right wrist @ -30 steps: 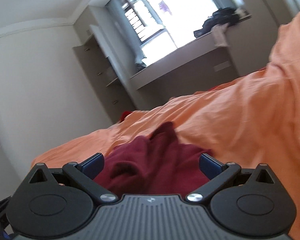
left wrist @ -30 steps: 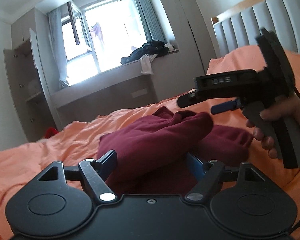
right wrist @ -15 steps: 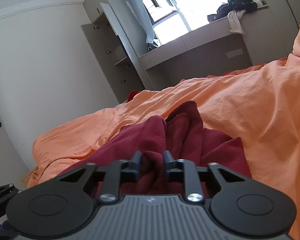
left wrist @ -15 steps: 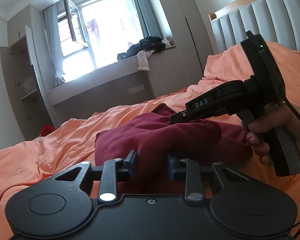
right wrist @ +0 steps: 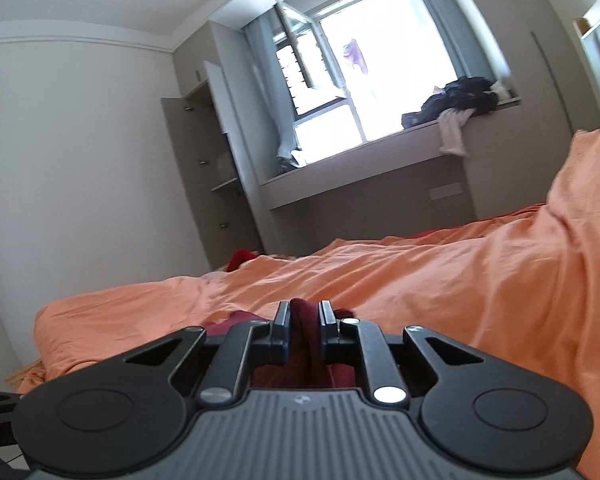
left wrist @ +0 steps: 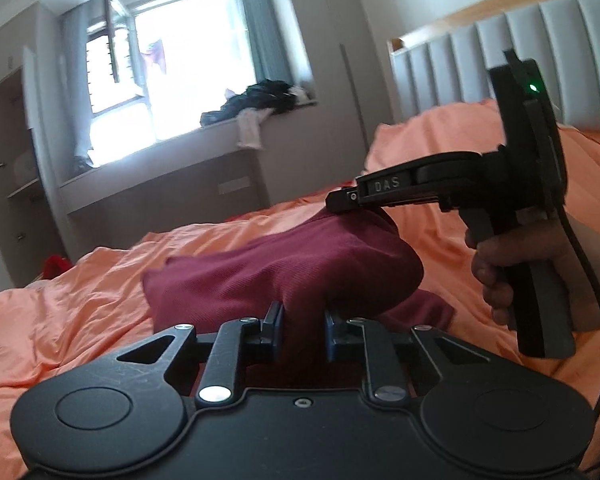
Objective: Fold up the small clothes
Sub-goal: 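Grasp the shirt with the right gripper while the left gripper holds its edge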
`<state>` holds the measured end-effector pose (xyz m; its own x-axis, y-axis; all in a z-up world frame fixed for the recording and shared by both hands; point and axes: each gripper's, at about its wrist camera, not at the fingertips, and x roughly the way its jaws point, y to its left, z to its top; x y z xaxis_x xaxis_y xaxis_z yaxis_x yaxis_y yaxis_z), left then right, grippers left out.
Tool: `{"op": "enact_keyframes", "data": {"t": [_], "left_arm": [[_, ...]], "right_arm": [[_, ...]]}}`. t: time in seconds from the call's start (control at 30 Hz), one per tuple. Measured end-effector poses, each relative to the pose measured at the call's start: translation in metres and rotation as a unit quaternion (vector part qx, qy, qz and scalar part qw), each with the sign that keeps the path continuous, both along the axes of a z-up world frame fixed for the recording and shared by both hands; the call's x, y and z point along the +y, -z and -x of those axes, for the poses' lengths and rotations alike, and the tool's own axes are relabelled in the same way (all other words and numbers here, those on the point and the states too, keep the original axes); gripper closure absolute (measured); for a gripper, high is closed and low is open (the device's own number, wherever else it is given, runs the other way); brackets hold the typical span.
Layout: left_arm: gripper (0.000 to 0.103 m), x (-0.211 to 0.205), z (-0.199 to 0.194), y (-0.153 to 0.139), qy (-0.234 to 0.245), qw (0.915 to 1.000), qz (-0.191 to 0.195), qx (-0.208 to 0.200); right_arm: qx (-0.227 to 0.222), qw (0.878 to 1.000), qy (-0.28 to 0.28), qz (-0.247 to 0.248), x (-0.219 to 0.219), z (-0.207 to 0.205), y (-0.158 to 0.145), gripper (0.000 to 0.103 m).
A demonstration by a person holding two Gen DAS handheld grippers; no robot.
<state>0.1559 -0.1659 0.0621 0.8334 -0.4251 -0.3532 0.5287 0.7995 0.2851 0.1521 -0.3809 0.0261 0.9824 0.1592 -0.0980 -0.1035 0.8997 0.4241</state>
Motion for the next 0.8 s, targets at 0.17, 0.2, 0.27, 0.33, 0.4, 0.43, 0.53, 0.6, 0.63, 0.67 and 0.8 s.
{"op": "enact_keyframes", "data": {"t": [0.17,0.2,0.27,0.33,0.4,0.43,0.53,0.6,0.63,0.67,0.8], "left_arm": [[0.082,-0.006,-0.004,0.011,0.019,0.9995,-0.008,0.026],[0.081,-0.006,-0.006,0.013,0.02,0.9991,-0.006,0.036],[0.081,-0.005,-0.008,0.017,0.022,0.9986,-0.004,0.047],[0.081,-0.008,-0.008,0.019,0.025,0.9985,-0.01,0.047],[0.08,-0.007,-0.007,0.021,0.027,0.9985,-0.015,0.044],[0.079,-0.006,-0.007,0.021,0.028,0.9985,-0.014,0.045],[0.076,0.001,-0.01,0.017,0.029,0.9979,0.003,0.058],[0.076,0.005,-0.014,0.015,0.03,0.9967,0.018,0.073],[0.075,0.006,-0.016,0.015,0.031,0.9962,0.022,0.078],[0.075,0.007,-0.018,0.015,0.031,0.996,0.023,0.081],[0.076,0.002,-0.015,0.019,0.035,0.9969,0.007,0.07]], "right_arm": [[0.057,0.998,0.018,0.007,-0.012,0.004,0.014,0.089],[0.066,0.998,0.019,0.008,-0.012,0.005,0.018,0.089],[0.092,0.996,0.018,0.013,-0.009,0.003,0.023,0.089],[0.114,0.993,0.016,0.016,-0.006,0.001,0.027,0.089],[0.125,0.992,0.011,0.015,-0.006,0.001,0.03,0.088],[0.128,0.992,0.009,0.016,-0.005,0.001,0.031,0.088],[0.127,0.992,0.007,0.016,-0.007,0.004,0.03,0.088],[0.126,0.992,0.007,0.021,-0.006,0.006,0.029,0.088],[0.127,0.992,0.006,0.024,-0.005,0.005,0.029,0.088],[0.131,0.991,0.005,0.028,-0.004,0.004,0.029,0.088],[0.143,0.989,0.001,0.039,-0.003,0.001,0.03,0.088]]}}
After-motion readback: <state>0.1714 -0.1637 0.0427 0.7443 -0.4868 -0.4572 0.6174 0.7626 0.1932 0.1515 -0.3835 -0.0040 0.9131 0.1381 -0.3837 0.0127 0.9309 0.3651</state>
